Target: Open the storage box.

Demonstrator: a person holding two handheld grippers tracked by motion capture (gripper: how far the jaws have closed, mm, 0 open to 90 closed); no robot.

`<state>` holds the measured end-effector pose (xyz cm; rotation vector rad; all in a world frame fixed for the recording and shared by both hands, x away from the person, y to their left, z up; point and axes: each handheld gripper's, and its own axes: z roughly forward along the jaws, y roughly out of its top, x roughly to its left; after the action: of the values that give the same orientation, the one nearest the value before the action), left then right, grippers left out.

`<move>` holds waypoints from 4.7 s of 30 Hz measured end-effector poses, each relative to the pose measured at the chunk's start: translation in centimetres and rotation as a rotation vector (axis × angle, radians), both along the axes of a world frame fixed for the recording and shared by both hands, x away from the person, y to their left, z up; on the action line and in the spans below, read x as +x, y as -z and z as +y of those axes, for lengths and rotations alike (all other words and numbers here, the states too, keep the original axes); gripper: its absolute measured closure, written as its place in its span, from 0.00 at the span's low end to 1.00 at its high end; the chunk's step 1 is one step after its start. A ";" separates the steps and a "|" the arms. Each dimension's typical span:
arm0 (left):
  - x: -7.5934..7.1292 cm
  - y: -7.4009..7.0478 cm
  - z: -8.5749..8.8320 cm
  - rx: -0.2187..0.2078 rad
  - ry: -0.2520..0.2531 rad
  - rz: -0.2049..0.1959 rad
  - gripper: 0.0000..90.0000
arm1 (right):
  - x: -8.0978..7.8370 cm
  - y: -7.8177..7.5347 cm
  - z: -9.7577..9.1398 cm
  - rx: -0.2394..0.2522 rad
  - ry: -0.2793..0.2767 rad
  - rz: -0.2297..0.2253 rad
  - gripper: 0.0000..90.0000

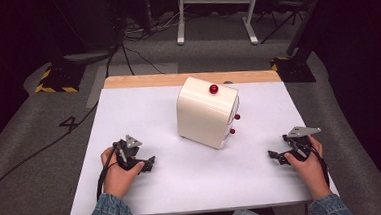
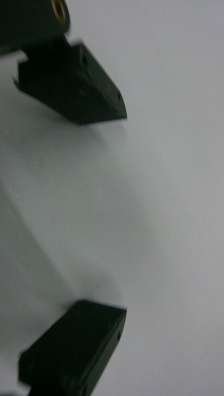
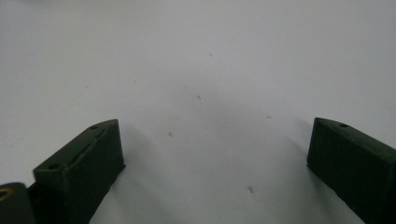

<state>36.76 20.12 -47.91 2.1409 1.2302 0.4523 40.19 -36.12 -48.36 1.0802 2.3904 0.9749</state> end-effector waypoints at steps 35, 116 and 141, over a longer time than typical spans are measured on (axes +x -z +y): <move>-0.2 0.5 0.5 -0.020 0.104 -0.029 0.17 | -2.4 -3.0 1.1 0.105 -0.038 -0.046 0.49; -0.3 0.5 0.5 -0.013 0.106 -0.035 0.17 | -0.8 -2.8 4.0 0.278 -0.241 -0.148 0.83; -0.3 0.5 0.5 -0.013 0.105 -0.035 0.17 | -2.1 -1.7 1.5 0.205 -0.185 -0.097 0.68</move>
<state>36.49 20.63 -48.40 2.1653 1.0928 0.4335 38.07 -34.65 -46.62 0.8653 2.3830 1.3287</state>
